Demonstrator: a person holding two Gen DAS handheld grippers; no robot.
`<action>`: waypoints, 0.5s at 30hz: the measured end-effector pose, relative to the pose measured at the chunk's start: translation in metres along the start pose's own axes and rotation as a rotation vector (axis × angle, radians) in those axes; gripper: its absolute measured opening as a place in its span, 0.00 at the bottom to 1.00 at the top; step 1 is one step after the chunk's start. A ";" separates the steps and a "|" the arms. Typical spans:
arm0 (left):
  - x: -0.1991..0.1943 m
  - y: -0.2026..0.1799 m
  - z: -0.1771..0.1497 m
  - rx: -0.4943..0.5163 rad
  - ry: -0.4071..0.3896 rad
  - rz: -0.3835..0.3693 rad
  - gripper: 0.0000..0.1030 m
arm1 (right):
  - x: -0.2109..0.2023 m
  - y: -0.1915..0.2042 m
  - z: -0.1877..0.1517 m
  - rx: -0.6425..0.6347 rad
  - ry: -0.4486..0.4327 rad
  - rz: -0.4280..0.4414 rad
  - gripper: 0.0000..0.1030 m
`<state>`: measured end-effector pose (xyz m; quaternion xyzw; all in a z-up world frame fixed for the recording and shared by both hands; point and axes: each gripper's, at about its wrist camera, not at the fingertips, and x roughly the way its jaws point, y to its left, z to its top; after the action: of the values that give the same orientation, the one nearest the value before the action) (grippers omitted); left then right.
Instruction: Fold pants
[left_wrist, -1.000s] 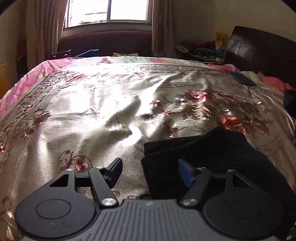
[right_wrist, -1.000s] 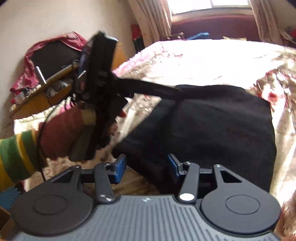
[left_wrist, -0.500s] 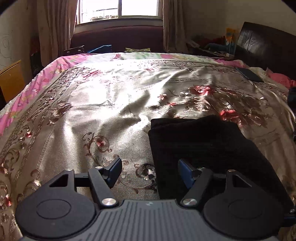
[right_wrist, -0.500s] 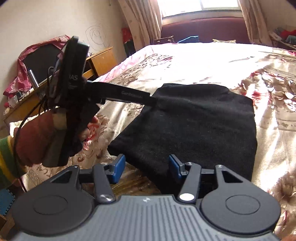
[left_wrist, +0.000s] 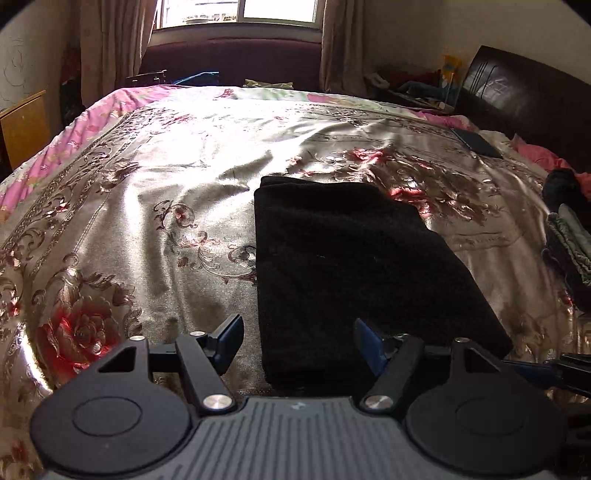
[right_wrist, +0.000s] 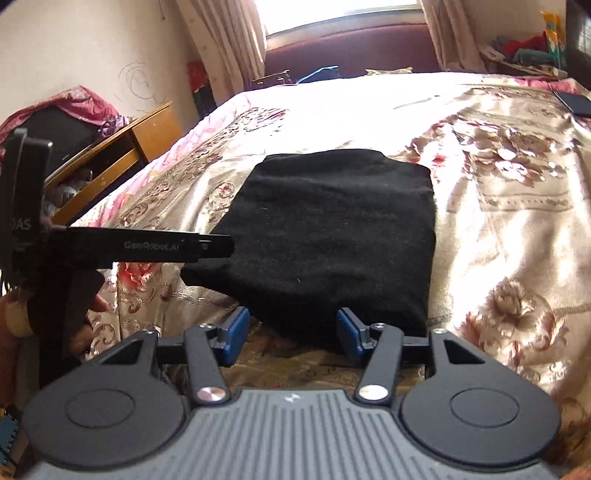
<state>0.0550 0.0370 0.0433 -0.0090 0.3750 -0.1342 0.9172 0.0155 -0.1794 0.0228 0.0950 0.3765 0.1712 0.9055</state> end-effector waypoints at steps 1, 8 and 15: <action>-0.003 -0.003 -0.003 0.005 -0.002 -0.002 0.78 | -0.001 -0.002 -0.001 0.019 -0.001 -0.004 0.52; -0.013 -0.015 -0.014 -0.013 -0.001 -0.009 0.78 | -0.003 -0.008 -0.002 0.063 -0.048 -0.026 0.52; -0.025 -0.026 -0.029 -0.037 -0.026 0.002 0.79 | -0.010 -0.010 -0.007 0.070 -0.082 -0.029 0.54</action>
<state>0.0115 0.0204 0.0432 -0.0276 0.3656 -0.1264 0.9217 0.0069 -0.1919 0.0214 0.1280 0.3461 0.1410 0.9187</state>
